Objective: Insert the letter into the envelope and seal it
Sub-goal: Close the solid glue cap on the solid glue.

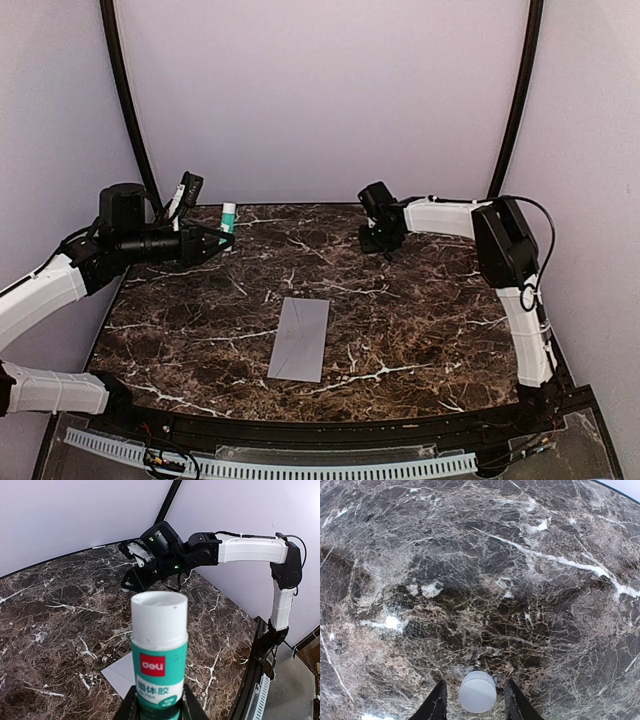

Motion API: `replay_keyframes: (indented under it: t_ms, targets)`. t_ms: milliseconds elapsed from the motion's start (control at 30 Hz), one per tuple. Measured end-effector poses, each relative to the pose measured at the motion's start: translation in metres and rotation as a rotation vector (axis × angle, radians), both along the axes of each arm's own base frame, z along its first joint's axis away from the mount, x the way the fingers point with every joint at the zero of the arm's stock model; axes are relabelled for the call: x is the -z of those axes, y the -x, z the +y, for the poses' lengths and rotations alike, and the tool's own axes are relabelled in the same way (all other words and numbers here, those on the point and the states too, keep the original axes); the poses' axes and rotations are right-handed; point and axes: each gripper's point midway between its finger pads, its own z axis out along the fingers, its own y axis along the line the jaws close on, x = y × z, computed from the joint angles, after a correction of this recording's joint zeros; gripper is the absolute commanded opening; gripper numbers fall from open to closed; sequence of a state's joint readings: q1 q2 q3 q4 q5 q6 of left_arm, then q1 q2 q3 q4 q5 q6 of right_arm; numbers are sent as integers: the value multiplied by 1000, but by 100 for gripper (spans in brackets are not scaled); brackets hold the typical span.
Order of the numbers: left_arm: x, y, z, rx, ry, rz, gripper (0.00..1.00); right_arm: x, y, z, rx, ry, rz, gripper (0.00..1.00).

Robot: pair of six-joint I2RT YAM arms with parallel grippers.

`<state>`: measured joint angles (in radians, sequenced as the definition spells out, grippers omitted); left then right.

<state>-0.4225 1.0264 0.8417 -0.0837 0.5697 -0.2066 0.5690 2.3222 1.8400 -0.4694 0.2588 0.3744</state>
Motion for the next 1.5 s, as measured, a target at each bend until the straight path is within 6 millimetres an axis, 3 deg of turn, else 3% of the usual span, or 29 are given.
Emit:
replay_keyframes:
  t_ms: [567,833,1000,1133,1267,1500]
  targets:
    - [-2,2,1,0,6,-1,0,9,-1,0,5,6,14,24]
    - [-1,2,1,-4,5,-2,0,8,-4,0,7,2,11,12]
    - [-1,1,2,-8,3,-2,0,8,-5,1,0,-21,14,11]
    - [-1,0,2,-12,1,-3,0,3,5,1,-22,-51,29,11]
    - [-1,1,2,-6,-1,-8,0,-27,28,2,-81,-115,37,10]
    - [-3,8,-8,60,17,-25,0,-126,85,7,-261,-308,-71,10]
